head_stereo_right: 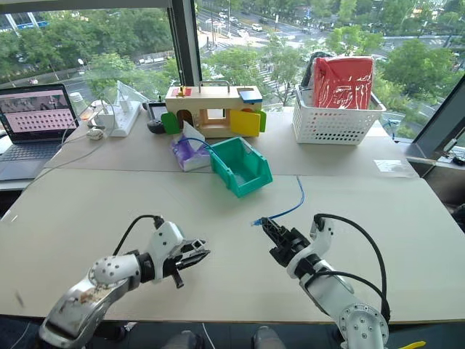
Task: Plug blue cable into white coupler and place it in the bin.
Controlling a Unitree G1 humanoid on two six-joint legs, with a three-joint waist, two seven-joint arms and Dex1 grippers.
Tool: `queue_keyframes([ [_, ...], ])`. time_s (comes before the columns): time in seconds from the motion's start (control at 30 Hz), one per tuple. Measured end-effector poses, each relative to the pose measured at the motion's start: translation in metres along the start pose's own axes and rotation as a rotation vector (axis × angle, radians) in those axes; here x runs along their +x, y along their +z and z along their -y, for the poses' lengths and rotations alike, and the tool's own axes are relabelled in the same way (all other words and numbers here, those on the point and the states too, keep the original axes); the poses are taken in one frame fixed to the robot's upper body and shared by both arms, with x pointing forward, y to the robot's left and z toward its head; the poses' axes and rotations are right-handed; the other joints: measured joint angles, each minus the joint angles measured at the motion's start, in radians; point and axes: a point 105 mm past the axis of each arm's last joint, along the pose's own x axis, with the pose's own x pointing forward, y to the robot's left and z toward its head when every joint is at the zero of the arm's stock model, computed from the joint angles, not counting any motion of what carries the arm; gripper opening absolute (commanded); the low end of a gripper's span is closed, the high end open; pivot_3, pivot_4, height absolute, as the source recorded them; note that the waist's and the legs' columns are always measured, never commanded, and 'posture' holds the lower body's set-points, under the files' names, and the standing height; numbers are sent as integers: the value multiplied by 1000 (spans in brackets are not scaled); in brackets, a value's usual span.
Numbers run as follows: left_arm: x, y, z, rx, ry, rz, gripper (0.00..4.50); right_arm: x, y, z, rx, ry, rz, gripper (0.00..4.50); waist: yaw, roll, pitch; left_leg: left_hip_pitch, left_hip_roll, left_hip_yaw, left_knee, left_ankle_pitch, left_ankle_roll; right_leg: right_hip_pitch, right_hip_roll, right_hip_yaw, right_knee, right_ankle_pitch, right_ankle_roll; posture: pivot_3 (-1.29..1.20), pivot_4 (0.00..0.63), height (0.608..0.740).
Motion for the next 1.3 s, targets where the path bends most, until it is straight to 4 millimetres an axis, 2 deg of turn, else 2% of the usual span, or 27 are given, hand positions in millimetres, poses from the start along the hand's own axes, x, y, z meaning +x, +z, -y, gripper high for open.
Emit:
queue_keyframes([
  [0.17,37,8,6,23,-178,-64,737,7,-13,-7,-147,-19,-34,0,2,0,0,-2,-2,-1,0,0,0,0,-1,0,-1,1,2,0,150,740],
  [0.37,63,17,15,-14,-282,-130,737,14,-17,-11,-264,-21,-58,0,2,0,0,-2,-2,-3,0,0,0,0,0,-1,0,1,1,0,150,740],
  [0.7,69,20,14,-34,-319,-185,737,13,-28,-4,-342,-45,-133,0,6,0,0,-1,-3,-5,1,0,0,3,-1,-1,1,0,3,0,150,740],
  [1.3,71,20,16,-52,-319,-190,737,1,-25,2,-411,-86,-170,0,10,-1,-2,0,-3,-5,2,0,0,4,-1,-2,1,0,4,0,150,740],
])
